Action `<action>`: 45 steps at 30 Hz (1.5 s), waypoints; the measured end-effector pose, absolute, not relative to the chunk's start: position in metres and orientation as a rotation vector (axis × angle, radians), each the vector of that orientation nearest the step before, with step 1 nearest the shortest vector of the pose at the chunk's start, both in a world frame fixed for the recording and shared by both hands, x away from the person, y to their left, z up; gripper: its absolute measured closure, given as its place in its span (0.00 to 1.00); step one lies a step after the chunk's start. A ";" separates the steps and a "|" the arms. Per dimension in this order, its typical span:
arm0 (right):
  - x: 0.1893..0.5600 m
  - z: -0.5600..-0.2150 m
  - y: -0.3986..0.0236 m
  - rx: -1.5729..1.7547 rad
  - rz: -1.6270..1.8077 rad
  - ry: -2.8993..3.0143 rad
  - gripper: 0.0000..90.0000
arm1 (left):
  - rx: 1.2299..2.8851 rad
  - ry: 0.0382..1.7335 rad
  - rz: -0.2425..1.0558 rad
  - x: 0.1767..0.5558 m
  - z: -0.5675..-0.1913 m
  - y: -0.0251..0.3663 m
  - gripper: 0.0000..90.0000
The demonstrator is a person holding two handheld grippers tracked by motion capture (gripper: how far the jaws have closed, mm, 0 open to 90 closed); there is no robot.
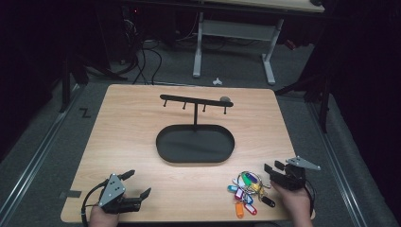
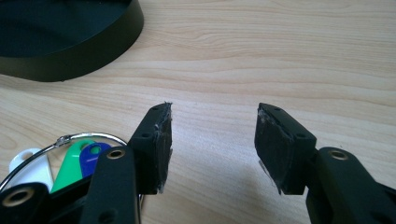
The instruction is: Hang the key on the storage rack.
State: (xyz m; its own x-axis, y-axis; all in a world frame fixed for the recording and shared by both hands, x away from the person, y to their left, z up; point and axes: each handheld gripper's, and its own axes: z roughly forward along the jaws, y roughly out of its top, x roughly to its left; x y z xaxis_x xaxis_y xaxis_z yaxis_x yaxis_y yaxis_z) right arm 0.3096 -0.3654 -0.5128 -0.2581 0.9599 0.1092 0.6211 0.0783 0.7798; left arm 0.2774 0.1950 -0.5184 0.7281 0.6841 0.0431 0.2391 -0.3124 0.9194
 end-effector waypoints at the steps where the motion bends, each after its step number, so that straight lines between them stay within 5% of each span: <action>1: 0.310 -0.513 -0.365 1.561 1.033 1.929 0.52 | 1.878 0.719 0.531 0.277 -0.518 0.196 0.17; 21: 0.302 -0.514 -0.364 1.545 1.003 1.934 0.52 | 1.888 0.686 0.520 0.283 -0.518 0.186 0.17; 45: 0.295 -0.507 -0.347 1.488 0.991 1.997 0.38 | 1.898 0.657 0.515 0.288 -0.518 0.174 0.17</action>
